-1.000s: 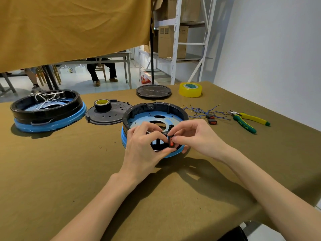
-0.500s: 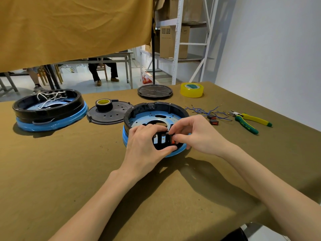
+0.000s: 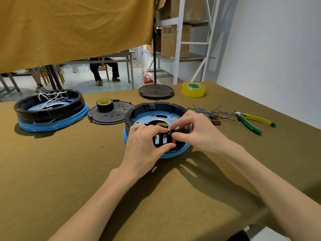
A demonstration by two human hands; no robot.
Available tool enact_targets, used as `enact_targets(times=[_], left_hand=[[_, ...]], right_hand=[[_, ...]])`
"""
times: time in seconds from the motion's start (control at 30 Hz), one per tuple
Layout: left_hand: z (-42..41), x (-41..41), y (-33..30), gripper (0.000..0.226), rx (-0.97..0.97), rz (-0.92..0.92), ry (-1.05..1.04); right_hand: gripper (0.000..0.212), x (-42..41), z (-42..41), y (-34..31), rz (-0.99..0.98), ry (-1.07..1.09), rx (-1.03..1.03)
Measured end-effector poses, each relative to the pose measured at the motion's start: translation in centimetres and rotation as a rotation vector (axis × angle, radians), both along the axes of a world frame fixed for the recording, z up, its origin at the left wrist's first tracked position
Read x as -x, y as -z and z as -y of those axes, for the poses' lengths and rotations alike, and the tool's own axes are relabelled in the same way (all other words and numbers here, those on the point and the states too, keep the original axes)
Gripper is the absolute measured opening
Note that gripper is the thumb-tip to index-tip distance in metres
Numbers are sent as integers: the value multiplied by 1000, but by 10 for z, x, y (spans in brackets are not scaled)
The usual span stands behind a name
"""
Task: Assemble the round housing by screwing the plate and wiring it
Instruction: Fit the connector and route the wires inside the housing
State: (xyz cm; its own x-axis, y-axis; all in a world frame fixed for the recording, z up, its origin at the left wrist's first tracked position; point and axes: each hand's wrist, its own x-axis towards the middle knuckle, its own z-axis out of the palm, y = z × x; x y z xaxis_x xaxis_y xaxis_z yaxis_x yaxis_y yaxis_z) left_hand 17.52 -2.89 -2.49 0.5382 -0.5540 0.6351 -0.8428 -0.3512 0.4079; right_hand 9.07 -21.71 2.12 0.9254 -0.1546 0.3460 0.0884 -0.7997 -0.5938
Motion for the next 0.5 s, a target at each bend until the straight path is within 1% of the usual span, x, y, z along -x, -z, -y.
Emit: enact_targets(times=[0.07, 0.23, 0.5], left_hand=[[0, -1, 0, 46, 2, 2, 6], [1, -1, -1, 45, -13, 11, -14], [4, 0, 1, 41, -26, 59, -56]], right_hand=[[16, 0, 2, -2, -23, -47, -5], [13, -5, 9, -4, -7, -140, 2], [14, -8, 16, 2, 8, -169, -38]])
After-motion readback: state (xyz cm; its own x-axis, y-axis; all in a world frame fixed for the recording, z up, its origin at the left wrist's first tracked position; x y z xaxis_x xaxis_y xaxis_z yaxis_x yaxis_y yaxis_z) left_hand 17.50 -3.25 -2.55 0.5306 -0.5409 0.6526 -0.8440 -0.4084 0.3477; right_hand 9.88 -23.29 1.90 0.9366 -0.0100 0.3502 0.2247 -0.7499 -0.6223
